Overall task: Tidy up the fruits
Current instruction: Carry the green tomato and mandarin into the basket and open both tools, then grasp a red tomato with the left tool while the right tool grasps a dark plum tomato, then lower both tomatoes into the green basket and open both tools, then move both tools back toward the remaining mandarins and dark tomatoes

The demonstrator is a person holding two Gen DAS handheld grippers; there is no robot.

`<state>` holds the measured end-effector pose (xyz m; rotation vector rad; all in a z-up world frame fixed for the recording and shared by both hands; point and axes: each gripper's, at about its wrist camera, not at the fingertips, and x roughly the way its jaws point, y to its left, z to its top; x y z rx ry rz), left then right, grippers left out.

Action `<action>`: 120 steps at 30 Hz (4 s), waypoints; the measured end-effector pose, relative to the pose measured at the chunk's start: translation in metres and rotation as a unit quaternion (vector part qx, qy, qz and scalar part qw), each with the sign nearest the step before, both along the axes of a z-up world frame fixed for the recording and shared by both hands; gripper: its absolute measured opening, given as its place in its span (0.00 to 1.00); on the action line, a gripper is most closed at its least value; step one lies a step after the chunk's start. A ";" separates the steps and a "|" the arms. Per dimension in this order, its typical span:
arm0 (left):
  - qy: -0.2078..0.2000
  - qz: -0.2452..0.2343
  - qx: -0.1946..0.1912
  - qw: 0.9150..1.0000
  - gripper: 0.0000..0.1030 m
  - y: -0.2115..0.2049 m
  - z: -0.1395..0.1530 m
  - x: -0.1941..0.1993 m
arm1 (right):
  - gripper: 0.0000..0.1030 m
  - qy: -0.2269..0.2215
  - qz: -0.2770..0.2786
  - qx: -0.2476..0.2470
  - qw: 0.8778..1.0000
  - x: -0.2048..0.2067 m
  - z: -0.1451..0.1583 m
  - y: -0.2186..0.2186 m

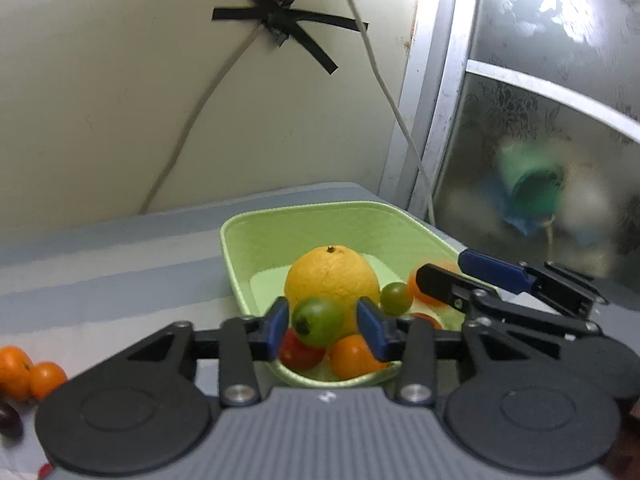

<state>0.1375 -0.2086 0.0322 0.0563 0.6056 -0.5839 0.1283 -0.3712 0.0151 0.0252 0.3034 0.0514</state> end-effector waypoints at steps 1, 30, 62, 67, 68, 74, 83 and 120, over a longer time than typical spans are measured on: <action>-0.004 0.001 0.006 1.000 0.40 -0.001 0.000 -0.002 | 0.44 -0.001 -0.005 0.000 1.000 -0.003 -0.002 -0.002; 0.005 0.172 -0.028 0.985 0.56 0.230 -0.015 -0.071 | 0.51 0.047 0.212 -0.023 0.976 -0.047 -0.005 0.162; 0.004 0.042 0.063 0.997 0.25 0.155 -0.023 -0.054 | 0.30 0.165 0.221 0.093 0.957 0.020 -0.017 0.148; -0.001 0.038 0.046 0.998 0.25 0.155 -0.022 -0.061 | 0.29 0.150 0.216 0.090 0.961 0.002 -0.015 0.136; 0.007 0.030 0.033 0.999 0.25 0.153 -0.021 -0.061 | 0.29 0.141 0.211 0.091 0.963 -0.005 -0.014 0.130; 0.010 -0.021 -0.026 0.999 0.25 0.113 -0.006 -0.053 | 0.29 0.043 0.144 0.088 0.985 -0.041 0.000 0.079; 0.009 -0.031 -0.064 0.997 0.26 0.035 0.023 0.023 | 0.29 0.000 0.026 0.066 0.997 -0.009 0.008 0.004; 0.007 0.130 0.066 0.989 0.49 0.204 -0.022 -0.081 | 0.50 0.096 0.223 0.016 0.970 -0.045 -0.009 0.132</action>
